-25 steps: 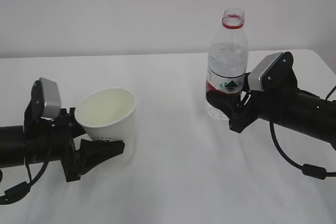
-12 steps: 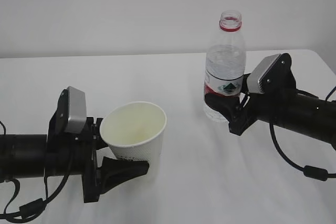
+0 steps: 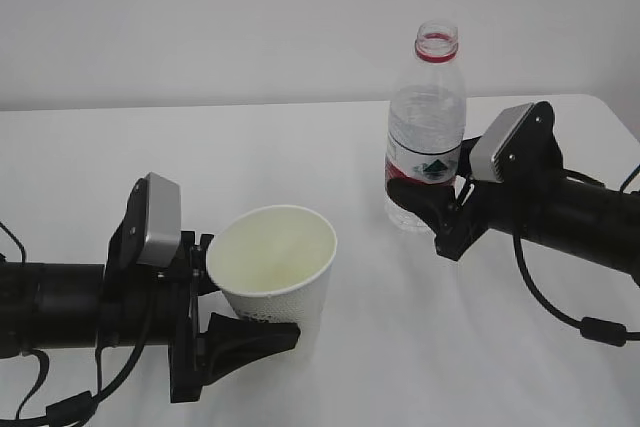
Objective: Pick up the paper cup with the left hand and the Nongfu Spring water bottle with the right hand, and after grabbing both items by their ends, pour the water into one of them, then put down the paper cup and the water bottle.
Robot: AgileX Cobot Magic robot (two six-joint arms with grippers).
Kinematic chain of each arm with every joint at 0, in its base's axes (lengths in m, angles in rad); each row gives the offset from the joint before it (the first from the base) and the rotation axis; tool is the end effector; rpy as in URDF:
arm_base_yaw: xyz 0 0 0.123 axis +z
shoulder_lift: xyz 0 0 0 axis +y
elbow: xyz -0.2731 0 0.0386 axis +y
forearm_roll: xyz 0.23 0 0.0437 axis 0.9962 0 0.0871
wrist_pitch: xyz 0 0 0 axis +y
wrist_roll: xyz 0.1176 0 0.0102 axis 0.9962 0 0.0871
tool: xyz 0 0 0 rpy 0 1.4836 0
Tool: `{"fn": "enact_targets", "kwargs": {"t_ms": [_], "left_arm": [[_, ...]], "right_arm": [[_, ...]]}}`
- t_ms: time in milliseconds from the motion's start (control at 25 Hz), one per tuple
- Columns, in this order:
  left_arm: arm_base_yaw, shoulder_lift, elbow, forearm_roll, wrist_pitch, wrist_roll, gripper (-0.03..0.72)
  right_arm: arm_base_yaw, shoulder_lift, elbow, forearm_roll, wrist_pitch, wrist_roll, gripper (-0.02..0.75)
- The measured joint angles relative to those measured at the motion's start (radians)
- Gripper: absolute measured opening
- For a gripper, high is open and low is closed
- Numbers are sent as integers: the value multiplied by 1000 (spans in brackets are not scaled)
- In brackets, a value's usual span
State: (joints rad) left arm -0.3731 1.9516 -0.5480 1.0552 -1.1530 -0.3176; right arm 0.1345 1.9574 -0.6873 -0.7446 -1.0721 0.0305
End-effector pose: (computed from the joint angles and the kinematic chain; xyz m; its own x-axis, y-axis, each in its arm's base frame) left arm 0.2286 -0.1903 0.1096 -0.1465 0.2521 -0.9565 0.9664 0.2431 -0.0840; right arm 0.3280 0.1153 0.1311 0.0280 -0.3005 -0.9534 -0.7215 0.6541 -0.2274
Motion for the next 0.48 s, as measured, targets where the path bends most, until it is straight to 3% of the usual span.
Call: {"fn": "enact_targets", "kwargs": {"t_ms": [480], "left_arm": [[-15, 0, 0, -8, 0, 0, 538]], "right_arm": [[0, 0, 0, -53, 0, -30, 487]]}}
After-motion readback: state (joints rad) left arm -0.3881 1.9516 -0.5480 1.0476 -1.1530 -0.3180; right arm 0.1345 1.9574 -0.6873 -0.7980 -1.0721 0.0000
